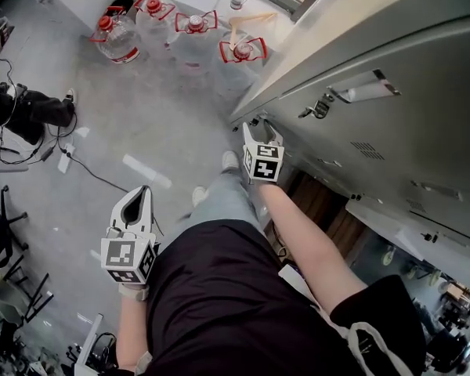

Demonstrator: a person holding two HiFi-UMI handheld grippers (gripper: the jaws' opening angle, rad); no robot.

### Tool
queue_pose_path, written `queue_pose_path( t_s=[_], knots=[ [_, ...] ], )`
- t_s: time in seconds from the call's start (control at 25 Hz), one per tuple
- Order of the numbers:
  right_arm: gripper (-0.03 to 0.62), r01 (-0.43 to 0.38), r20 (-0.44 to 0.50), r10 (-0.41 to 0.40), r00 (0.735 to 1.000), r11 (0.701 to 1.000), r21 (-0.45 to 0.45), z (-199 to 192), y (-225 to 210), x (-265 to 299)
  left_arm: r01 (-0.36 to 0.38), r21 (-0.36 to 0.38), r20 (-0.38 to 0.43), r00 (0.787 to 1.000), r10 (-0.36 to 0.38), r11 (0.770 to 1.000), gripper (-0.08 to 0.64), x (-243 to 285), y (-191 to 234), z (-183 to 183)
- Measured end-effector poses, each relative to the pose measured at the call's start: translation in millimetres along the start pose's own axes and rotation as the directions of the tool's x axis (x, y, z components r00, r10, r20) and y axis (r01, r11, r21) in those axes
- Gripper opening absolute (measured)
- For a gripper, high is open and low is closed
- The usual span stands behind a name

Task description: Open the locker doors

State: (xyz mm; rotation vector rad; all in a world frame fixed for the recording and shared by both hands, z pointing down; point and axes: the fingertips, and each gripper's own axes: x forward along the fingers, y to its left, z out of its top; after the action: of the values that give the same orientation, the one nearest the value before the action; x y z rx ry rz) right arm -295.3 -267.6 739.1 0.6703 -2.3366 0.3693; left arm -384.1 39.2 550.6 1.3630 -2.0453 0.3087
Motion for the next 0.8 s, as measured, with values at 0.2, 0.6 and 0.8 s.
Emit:
queue_pose_path(
  t_s=[0.2,0.6,0.8],
  knots=[
    [0.258,0.001,-0.012,-0.001,1.0,1.0,-0.001,-1,0,20,-0.021,-0.032,-0.023,1.0,0.02,0.999,0.018,0,1,-11],
    [0.281,0.026,-0.002,-0.026,1.0,0.999,0.041,-1,-6,37,-0.022,-0.036,-0.02,1.0,0.021,0.999,0.018,10,-7,-8],
    [0.288,0.027,0.0,-0.027,1.0,0.993,0.118,2,-5,39,-0.003,-0.016,-0.027,1.0,0.002,1.0,0.018,13,-13,-7]
  ],
)
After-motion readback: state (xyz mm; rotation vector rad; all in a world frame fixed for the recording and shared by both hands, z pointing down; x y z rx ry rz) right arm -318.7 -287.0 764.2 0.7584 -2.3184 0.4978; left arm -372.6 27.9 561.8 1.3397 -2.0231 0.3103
